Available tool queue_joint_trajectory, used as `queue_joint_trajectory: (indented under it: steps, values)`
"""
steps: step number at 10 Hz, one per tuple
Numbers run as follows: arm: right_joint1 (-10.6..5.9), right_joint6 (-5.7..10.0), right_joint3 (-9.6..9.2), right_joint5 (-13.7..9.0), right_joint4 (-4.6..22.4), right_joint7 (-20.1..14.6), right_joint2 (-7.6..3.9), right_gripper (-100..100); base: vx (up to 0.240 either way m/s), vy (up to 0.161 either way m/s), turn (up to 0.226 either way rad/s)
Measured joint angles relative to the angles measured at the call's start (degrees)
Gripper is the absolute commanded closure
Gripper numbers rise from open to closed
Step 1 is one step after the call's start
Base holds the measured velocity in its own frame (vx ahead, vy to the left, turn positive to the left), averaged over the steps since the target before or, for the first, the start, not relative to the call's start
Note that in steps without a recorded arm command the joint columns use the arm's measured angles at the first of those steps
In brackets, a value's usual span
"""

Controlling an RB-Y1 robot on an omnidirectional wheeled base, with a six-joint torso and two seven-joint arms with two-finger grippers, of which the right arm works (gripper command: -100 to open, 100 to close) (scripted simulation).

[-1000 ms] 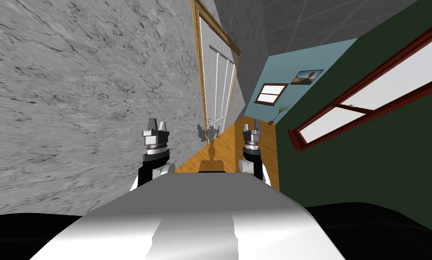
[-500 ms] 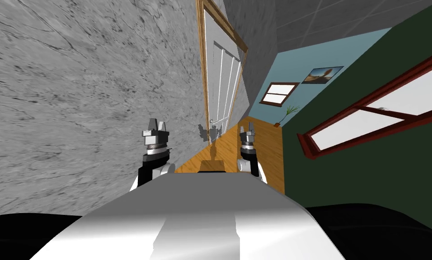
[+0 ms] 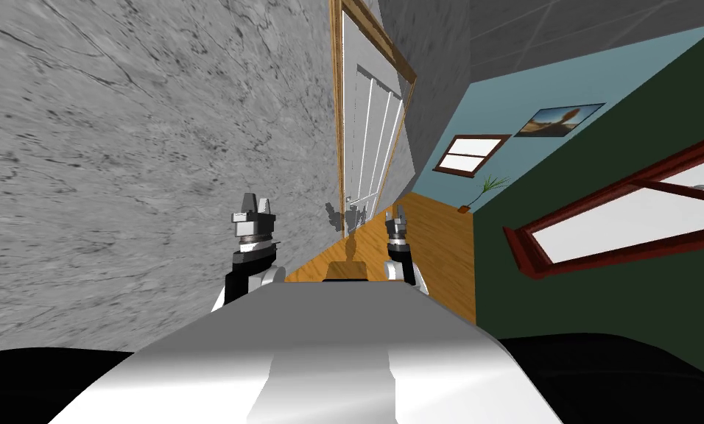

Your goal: Pull the door open

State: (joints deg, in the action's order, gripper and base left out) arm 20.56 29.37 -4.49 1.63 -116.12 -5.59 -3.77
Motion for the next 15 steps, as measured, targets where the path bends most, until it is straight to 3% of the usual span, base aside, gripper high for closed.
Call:
queue_joint_trajectory:
  steps: [11,15]
  values:
    - [-4.76,4.32,-0.98,-2.3,15.8,-2.0,-3.95,-100,0.064,-0.032,0.118]
    - [-6.40,6.77,-1.76,-3.1,22.6,-2.5,-4.98,-100,0.065,-0.038,0.127]
